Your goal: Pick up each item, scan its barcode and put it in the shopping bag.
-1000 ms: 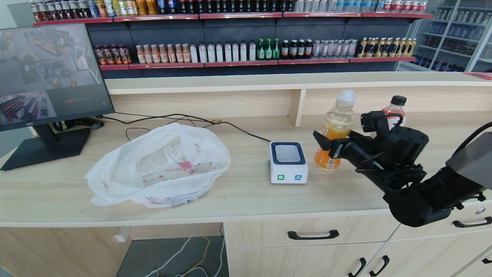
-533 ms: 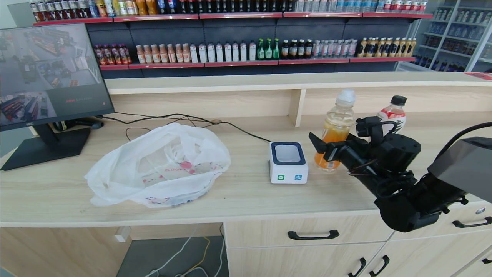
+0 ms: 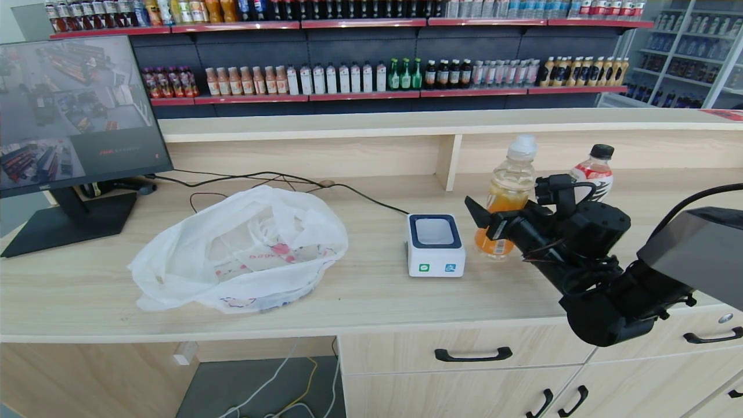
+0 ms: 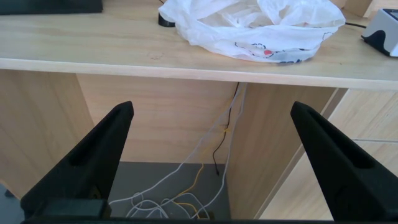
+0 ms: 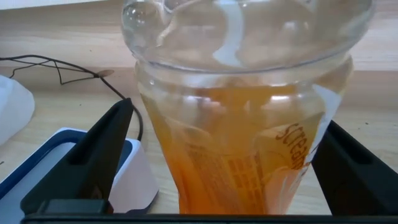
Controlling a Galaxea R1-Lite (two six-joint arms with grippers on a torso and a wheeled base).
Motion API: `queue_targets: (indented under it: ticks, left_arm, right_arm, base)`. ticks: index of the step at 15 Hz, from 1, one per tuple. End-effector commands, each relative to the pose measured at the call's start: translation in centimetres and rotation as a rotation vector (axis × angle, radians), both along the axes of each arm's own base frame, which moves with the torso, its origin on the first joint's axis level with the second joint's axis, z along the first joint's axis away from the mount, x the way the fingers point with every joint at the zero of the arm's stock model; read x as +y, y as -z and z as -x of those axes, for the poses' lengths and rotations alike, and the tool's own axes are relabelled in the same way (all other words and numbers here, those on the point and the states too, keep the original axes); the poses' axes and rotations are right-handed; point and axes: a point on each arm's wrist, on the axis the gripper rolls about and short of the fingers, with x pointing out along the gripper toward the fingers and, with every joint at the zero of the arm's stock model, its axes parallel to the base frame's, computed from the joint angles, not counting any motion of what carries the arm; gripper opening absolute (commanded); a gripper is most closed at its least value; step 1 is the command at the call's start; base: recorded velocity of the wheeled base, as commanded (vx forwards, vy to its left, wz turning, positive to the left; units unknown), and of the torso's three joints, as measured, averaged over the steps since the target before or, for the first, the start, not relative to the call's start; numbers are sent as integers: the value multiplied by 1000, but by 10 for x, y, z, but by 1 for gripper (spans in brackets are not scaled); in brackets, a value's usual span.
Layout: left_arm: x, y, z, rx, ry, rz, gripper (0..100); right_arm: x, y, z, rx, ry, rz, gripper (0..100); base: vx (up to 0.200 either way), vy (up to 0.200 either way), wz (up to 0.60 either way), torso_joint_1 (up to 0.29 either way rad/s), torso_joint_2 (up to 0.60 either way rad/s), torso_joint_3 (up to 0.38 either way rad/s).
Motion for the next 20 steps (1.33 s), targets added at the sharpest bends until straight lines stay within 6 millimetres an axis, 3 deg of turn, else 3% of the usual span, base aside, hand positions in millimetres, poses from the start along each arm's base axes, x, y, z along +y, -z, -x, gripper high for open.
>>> queue_targets:
  ticks: [1, 7, 8, 20]
  left_arm:
    - [0, 0, 0, 0, -1, -1, 100]
    - [0, 0, 0, 0, -1, -1, 100]
    - [0, 0, 0, 0, -1, 1, 100]
    - [0, 0, 0, 0, -1, -1, 100]
  right_arm:
    - [1, -1, -2, -7, -1, -1, 100]
    - [-1, -6, -5, -44, 11, -1, 100]
    - [0, -7, -5, -45, 10, -2, 0]
    - [-1, -13, -1, -68, 9, -8, 0]
  base:
    - [0, 0, 0, 0, 0, 0]
    - [0, 0, 0, 0, 0, 0]
    - [0, 0, 0, 0, 0, 0]
    - [0, 0, 0, 0, 0, 0]
